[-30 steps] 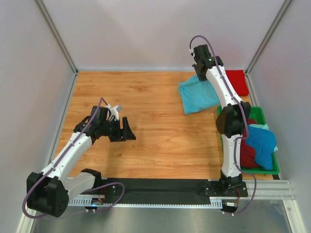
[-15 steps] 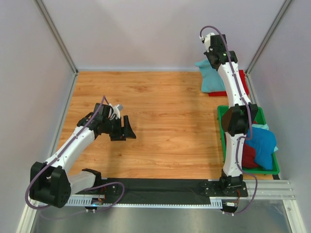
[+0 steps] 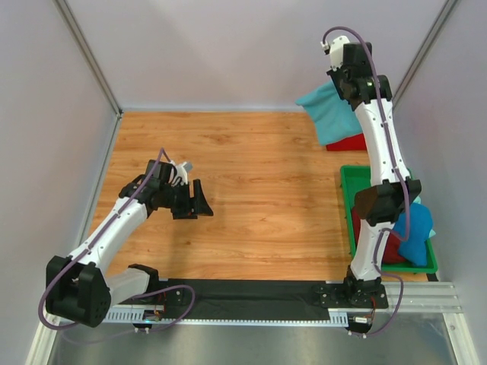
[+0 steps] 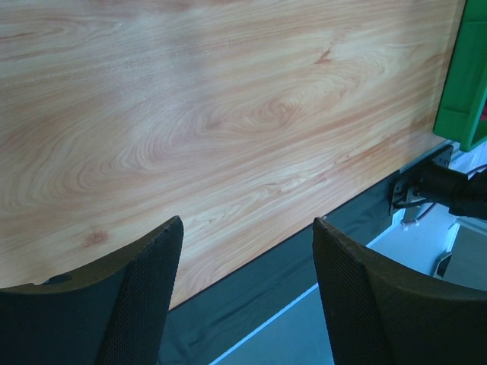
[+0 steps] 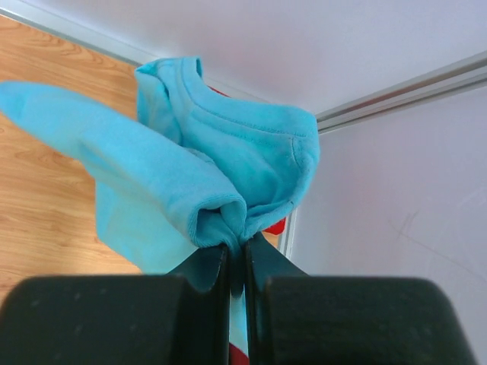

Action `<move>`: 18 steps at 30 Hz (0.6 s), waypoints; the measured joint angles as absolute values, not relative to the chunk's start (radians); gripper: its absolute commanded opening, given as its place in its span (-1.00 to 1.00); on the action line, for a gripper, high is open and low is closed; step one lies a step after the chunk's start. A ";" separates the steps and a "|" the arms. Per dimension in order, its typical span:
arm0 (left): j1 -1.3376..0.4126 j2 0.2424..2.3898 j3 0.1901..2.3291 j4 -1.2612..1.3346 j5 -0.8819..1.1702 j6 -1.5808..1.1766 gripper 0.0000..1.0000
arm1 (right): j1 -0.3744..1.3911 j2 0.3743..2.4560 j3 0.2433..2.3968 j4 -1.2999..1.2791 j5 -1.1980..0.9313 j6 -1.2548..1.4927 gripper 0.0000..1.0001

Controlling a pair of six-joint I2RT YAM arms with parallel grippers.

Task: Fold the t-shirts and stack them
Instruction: Neatly place the folded tshirt to the corner

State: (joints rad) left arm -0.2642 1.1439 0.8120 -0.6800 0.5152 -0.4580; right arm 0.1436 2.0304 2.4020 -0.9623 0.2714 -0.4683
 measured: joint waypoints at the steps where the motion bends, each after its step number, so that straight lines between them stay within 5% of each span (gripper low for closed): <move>1: -0.264 1.141 0.812 -0.680 0.517 -0.458 0.51 | 0.143 2.019 2.402 -0.963 0.273 -0.468 -1.00; 18: -0.266 1.146 0.801 -0.677 0.519 -0.478 0.51 | 0.022 2.189 2.344 -0.869 0.202 -0.454 -1.00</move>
